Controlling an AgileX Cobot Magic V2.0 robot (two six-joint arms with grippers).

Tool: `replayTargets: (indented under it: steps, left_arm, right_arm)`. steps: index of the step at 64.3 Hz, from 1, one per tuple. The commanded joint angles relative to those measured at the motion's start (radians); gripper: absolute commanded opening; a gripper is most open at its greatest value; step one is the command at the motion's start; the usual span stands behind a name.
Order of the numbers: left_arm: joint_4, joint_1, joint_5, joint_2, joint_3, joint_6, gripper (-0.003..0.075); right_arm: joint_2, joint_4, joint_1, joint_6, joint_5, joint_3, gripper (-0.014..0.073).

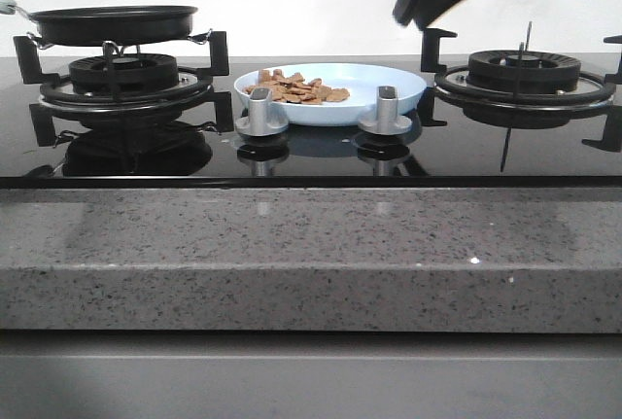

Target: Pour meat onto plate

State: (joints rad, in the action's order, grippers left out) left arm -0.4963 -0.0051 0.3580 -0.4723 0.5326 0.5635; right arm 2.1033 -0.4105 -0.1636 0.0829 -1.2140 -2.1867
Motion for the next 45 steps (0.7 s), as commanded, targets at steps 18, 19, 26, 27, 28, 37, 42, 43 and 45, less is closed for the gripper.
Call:
replayTargets:
  steps: [18, 19, 26, 27, 28, 37, 42, 43, 45]
  left_arm:
    - [-0.015, -0.007, -0.078, -0.006, 0.029, -0.001, -0.0020]
    - [-0.015, -0.007, -0.078, -0.006, 0.029, -0.001, -0.0020]
    - [-0.015, -0.007, -0.076, -0.006, 0.029, -0.001, -0.0020]
    - [-0.015, -0.007, -0.076, -0.006, 0.029, -0.001, -0.0020]
    - [-0.015, -0.007, -0.076, -0.006, 0.029, -0.001, -0.0020]
    - [-0.015, -0.007, -0.074, -0.006, 0.029, -0.001, -0.0020]
    - [-0.015, -0.007, -0.070, -0.006, 0.029, -0.001, -0.0020]
    - [-0.015, -0.007, -0.068, -0.006, 0.029, -0.001, -0.0020]
    - [-0.015, -0.007, -0.068, -0.006, 0.029, -0.001, -0.0020]
  right_arm:
    - [-0.106, -0.005, 0.016, 0.038, -0.061, -0.137, -0.0060]
    - [-0.113, -0.005, 0.016, 0.045, -0.056, -0.137, -0.0060]
    - [-0.185, 0.004, 0.013, 0.059, -0.004, -0.126, -0.0060]
    - [-0.196, 0.008, 0.013, 0.059, 0.002, -0.123, -0.0060]
    - [-0.213, 0.015, 0.013, 0.059, 0.010, -0.117, -0.0060]
    - [-0.357, 0.094, 0.013, 0.085, 0.082, 0.015, -0.0060]
    - [-0.456, 0.127, 0.013, 0.112, 0.146, 0.150, -0.0060]
    - [-0.487, 0.131, 0.013, 0.117, 0.162, 0.180, -0.0060]
    - [-0.541, 0.143, 0.013, 0.124, 0.203, 0.261, -0.0060]
